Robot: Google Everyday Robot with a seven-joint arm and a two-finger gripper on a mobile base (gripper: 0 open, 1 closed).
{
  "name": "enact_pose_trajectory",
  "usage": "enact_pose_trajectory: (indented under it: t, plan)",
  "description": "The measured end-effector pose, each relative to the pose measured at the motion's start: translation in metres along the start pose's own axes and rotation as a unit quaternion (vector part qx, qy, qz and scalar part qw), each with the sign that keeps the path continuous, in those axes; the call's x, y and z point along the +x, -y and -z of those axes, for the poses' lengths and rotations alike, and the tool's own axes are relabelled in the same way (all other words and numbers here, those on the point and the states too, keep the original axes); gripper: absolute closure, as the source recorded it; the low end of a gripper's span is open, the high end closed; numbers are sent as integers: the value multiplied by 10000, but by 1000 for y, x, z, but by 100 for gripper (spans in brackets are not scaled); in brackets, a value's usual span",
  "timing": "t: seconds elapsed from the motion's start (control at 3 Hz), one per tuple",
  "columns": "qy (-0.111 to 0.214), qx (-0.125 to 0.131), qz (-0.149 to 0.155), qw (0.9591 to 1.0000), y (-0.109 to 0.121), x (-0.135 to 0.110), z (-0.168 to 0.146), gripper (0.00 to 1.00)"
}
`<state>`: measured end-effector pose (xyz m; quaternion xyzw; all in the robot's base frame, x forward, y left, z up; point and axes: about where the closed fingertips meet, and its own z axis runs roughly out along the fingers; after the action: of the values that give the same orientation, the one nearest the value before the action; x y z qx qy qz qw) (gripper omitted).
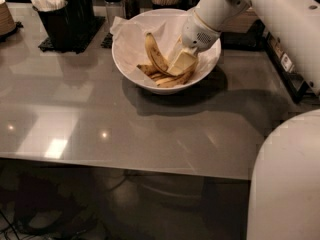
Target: Pick banana from white bowl
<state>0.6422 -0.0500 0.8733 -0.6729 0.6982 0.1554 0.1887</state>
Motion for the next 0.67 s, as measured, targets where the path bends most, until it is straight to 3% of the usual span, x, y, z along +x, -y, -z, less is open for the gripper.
enact_pose_trajectory:
  t: [0.33, 0.67]
  plan:
    - [363, 233, 485, 9979, -16, -21, 28, 100]
    - [622, 411, 1076, 9914, -57, -48, 73, 100]
